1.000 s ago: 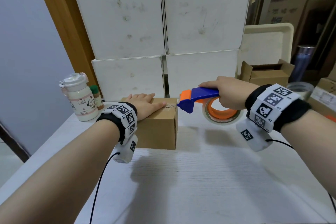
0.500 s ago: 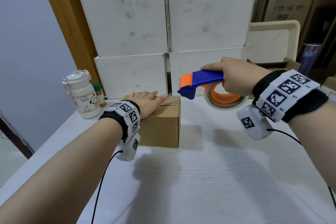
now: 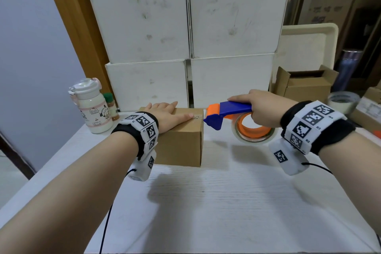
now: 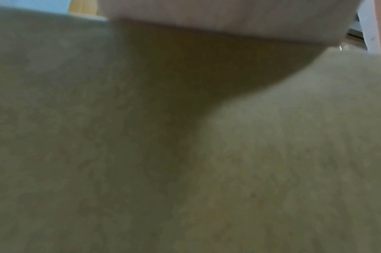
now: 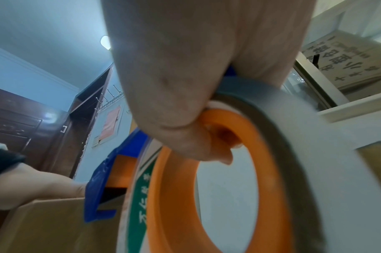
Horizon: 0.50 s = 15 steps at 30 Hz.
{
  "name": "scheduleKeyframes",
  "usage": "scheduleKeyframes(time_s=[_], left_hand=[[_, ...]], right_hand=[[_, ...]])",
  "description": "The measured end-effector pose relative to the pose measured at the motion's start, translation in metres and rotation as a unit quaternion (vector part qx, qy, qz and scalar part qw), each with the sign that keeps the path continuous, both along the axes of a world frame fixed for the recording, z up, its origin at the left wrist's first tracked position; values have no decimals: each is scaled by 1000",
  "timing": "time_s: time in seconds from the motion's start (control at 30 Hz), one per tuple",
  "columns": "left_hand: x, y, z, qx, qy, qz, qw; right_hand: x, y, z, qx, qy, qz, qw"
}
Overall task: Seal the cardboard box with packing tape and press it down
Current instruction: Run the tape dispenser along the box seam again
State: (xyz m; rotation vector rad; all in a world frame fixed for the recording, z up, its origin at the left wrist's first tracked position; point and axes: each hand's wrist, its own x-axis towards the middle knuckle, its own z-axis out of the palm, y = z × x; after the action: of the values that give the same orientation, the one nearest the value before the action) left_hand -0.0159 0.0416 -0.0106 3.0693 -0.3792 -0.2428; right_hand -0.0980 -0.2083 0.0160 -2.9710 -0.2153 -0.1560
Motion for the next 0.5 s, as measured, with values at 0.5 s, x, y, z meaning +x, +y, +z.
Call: scheduleKeyframes(time_s=[0.5], left_hand=[[2,11,2,-10,-115,8,993]], right_hand=[[2,18,0,-7,6,16,1000]])
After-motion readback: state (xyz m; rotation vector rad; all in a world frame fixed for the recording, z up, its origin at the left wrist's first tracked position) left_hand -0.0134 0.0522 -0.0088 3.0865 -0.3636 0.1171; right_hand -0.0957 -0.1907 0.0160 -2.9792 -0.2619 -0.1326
